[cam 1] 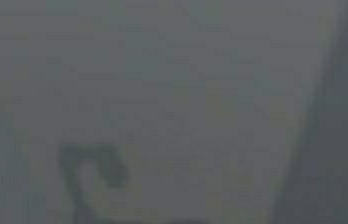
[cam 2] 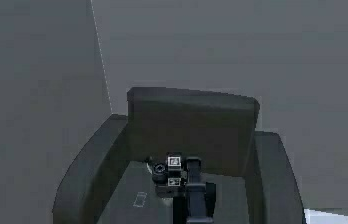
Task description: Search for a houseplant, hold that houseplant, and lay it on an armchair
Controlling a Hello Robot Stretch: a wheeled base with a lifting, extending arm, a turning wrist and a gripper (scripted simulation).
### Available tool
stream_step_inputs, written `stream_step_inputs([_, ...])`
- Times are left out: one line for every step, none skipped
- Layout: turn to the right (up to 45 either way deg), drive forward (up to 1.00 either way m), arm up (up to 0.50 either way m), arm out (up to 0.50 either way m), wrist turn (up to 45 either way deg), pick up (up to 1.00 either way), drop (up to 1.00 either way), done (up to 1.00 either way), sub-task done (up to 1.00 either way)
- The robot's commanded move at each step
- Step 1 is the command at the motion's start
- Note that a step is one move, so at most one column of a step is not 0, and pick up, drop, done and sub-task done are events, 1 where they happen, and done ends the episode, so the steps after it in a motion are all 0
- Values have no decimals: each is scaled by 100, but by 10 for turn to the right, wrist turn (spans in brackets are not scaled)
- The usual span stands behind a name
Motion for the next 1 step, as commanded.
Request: stream_step_inputs([0,0,0,0,0,0,0,100,0])
